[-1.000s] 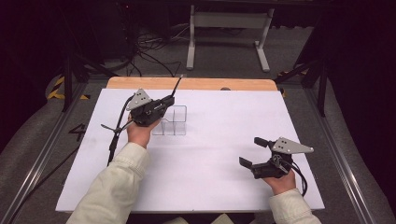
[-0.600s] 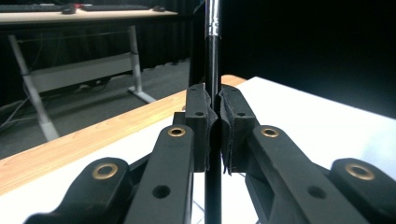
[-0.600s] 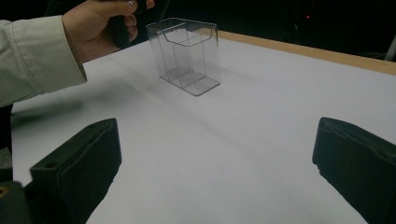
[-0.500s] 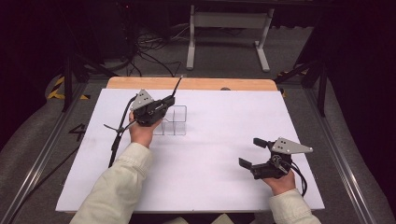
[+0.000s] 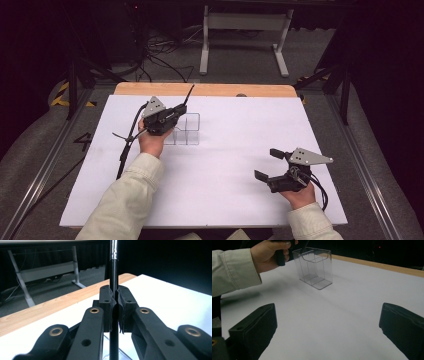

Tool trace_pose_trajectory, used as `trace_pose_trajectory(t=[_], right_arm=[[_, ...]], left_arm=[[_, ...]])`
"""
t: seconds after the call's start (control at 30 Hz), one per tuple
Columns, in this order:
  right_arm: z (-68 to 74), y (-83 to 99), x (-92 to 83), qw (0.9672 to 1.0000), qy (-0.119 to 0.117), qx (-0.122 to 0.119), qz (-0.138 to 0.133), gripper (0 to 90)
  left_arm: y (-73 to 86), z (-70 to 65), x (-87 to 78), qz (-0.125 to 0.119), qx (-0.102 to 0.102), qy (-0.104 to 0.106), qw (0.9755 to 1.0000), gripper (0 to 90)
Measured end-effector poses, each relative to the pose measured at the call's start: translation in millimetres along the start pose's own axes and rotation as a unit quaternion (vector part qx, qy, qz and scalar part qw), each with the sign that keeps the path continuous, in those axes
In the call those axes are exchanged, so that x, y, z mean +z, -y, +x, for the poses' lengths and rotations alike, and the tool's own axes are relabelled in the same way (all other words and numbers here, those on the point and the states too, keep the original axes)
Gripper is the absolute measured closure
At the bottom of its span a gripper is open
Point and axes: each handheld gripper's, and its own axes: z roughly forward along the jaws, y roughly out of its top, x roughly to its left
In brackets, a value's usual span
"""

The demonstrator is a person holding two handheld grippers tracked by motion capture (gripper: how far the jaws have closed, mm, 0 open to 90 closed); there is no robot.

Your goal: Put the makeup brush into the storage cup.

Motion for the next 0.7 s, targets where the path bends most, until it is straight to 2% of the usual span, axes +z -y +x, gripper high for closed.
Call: trace_pose_trajectory(t=[0.43, 0.7], right_arm=[[0.7, 0.4, 1.1, 1.0, -0.001, -0.001, 0.002, 2.2], [0.9, 0.4, 1.4, 1.0, -0.002, -0.002, 0.003, 2.3]], left_arm=[[8.3, 2.0, -1.1, 0.013, -0.005, 0.002, 0.9999, 82.3], [10.2, 1.6, -3.7, 0.021, 0.002, 0.001, 0.9998, 81.6]])
